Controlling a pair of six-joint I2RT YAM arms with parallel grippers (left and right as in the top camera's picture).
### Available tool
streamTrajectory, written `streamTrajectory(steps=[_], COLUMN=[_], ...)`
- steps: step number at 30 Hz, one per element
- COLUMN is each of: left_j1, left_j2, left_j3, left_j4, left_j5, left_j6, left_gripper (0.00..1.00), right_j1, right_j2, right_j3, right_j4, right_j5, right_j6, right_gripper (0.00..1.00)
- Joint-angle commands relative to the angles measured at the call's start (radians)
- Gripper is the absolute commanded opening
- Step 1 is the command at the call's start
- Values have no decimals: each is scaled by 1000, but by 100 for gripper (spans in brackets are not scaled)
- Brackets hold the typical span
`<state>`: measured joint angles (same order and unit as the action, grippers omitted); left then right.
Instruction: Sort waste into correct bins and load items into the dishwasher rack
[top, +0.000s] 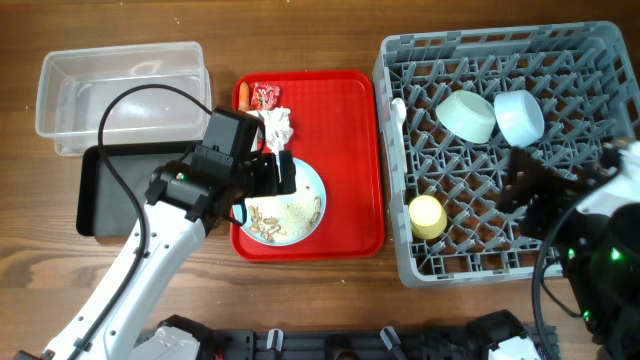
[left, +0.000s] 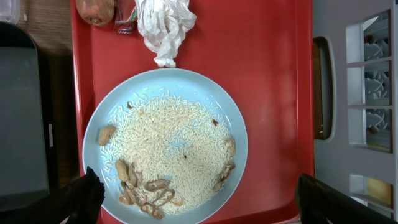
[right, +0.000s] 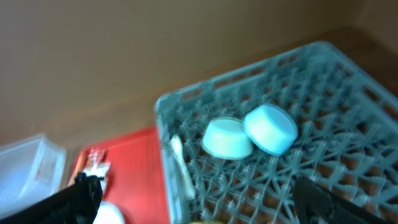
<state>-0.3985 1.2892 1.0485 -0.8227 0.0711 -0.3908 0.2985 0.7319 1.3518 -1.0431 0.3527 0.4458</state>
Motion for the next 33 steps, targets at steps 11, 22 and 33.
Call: streamTrajectory(steps=[11,22,33], left_j1=[2,2,-35], left_j2=[-4,-4,62], left_j3=[5,5,-1], left_j4=[0,0,197], left_j5=[-20,-21,96], left_j6=[-10,-8,14], left_gripper=[100,100,79], right_j1=[-196,-197,-197], right_j2=[-718,-719,-716], right_j3=[-1215,-1347,-1346], right_j4=[803,1056,1056], right_j5=[-302,-309,-309], right_j6=[-78,-23,-24], right_gripper=[100,100,100])
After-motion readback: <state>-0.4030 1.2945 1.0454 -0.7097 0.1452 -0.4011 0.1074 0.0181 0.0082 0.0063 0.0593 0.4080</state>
